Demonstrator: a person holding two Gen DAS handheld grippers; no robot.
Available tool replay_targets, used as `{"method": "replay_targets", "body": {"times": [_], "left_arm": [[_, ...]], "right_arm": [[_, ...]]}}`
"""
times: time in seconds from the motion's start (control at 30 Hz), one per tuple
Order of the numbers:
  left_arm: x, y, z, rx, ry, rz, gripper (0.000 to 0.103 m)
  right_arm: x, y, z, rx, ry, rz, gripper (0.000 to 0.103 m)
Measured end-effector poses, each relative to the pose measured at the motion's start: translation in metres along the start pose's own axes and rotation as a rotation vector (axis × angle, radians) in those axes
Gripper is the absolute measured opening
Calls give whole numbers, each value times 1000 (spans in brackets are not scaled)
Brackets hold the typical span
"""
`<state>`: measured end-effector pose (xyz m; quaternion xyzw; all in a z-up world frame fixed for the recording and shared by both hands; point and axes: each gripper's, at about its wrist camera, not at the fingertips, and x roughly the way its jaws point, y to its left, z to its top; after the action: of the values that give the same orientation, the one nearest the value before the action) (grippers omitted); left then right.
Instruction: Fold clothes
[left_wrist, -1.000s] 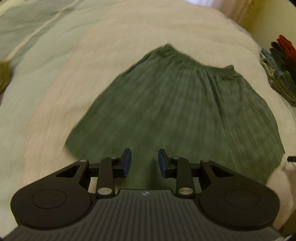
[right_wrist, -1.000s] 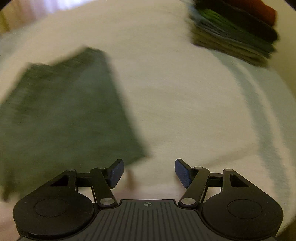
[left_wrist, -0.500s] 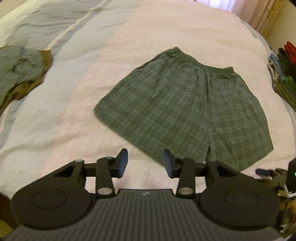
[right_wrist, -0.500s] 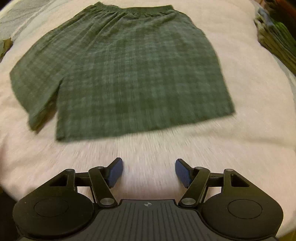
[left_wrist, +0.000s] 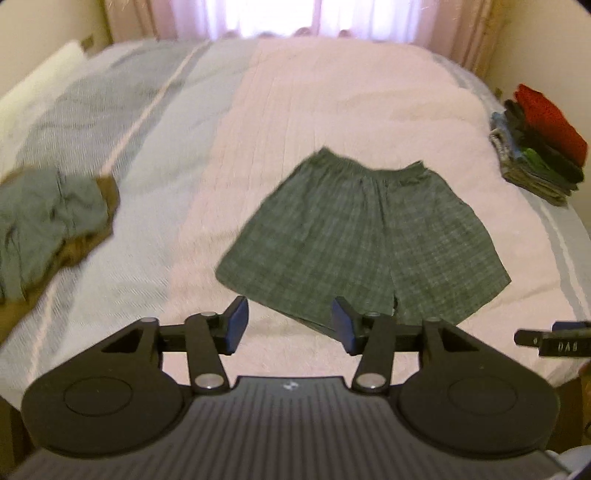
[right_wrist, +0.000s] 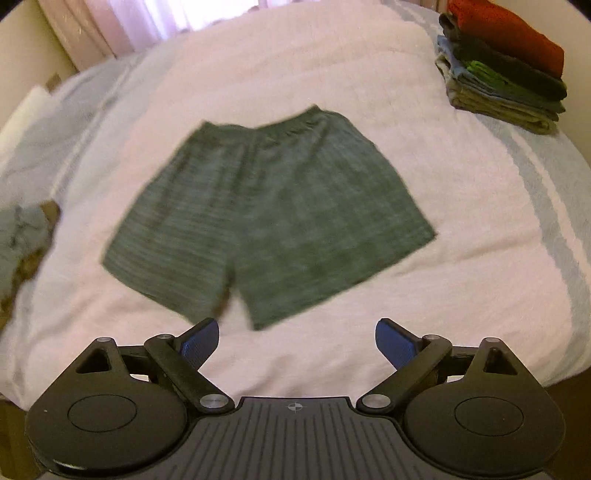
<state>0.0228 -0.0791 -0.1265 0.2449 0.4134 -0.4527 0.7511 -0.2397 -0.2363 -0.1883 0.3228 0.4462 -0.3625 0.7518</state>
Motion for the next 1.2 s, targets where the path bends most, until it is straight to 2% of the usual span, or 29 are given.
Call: {"method": "replay_targets", "body": {"times": [0.03, 0.17, 0.33, 0.63, 0.87, 1.2], "left_arm": [[-7, 6, -2, 17, -10, 4, 60], [-27, 36, -13, 69, -16, 8, 61], [-41, 65, -24, 116, -14, -14, 63], [-60, 79, -41, 192, -17, -82, 67], [-68, 81, -59, 221, -1, -109, 67], [-73, 86, -67, 248, 3, -100, 71]], "right_arm": [[-7, 10, -2, 16, -16, 0, 94], [-36, 44, -18, 53, -67, -31, 94], [-52, 67, -50, 88, -77, -63, 95], [-79, 100, -100, 136, -94, -116, 95], [-88, 110, -117, 151, -100, -128, 95], [-91, 124, -119, 134, -104, -120, 95]]}}
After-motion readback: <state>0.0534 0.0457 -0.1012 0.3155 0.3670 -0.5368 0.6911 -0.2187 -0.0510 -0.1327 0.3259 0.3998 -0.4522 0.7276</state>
